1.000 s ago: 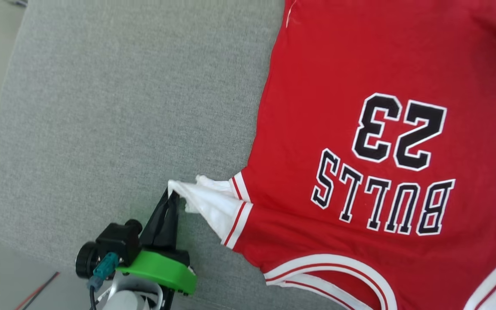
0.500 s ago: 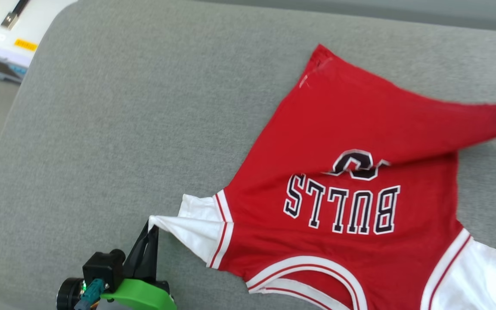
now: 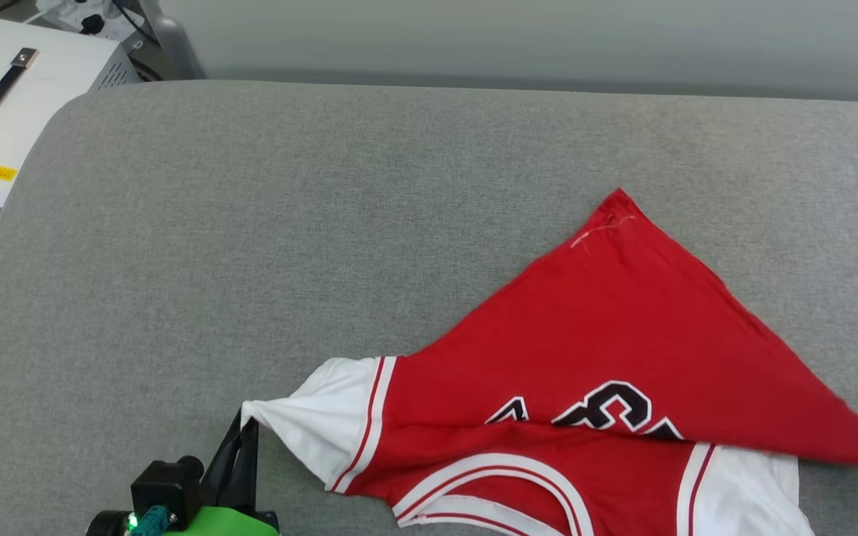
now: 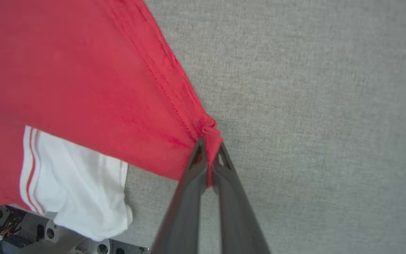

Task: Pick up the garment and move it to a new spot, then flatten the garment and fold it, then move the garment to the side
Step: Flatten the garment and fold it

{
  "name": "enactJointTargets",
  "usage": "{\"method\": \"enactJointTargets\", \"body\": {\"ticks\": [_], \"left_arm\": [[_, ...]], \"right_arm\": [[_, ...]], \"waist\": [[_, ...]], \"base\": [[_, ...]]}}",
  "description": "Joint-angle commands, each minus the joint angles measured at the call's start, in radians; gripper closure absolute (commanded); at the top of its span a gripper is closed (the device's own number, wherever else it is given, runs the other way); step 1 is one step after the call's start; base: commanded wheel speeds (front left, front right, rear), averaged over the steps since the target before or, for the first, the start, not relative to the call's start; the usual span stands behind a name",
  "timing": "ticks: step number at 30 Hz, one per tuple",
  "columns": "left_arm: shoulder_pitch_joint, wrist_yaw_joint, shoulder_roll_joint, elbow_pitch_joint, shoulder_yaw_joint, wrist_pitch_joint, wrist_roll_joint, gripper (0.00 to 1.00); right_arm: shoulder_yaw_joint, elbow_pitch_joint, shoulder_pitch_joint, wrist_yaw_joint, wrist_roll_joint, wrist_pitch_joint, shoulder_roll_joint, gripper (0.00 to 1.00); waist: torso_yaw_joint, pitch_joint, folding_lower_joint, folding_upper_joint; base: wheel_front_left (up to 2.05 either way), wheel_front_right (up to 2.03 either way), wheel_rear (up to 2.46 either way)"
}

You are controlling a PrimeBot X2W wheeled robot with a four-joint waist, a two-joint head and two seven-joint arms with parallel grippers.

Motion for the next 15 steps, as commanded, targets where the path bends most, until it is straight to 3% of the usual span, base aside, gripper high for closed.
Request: {"method": "enactJointTargets", "body": {"ticks": [1, 7, 12, 13, 15], "left_arm": [[0.013, 0.006, 0.01, -0.004, 0.004, 0.004, -0.009, 1.0], [0.003, 0.007, 0.015, -0.006, -0.001, 0.006, -0.008, 1.0], [-0.003, 0.01, 0.015, -0.003, -0.003, 0.005, -0.008, 1.0], [-0.007, 0.01, 0.016, 0.0, -0.007, 0.004, -0.007, 1.0], [-0.01, 0.011, 0.016, 0.0, -0.009, 0.003, -0.005, 1.0]], "right_arm": [[-0.026, -0.009, 0.063, -0.001, 0.0, -0.005, 0.024, 1.0], [-0.08, -0.006, 0.255, -0.001, -0.046, 0.0, 0.138, 1.0], [-0.115, -0.01, 0.293, -0.001, -0.074, -0.005, 0.209, 1.0], [-0.153, -0.032, 0.275, -0.001, -0.103, -0.028, 0.221, 0.0], [-0.186, -0.061, 0.258, -0.001, -0.122, -0.049, 0.217, 0.0]], "waist": [[-0.016, -0.014, 0.0, -0.0001], [-0.015, -0.008, 0.0, -0.0001], [-0.018, -0.004, 0.0, -0.0001], [-0.018, -0.006, 0.0, -0.0001], [-0.016, -0.007, 0.0, -0.0001]], "base": [[0.0, 0.0, 0.0], [0.0, 0.0, 0.0], [0.0, 0.0, 0.0], [0.0, 0.0, 0.0], [0.0, 0.0, 0.0]]}}
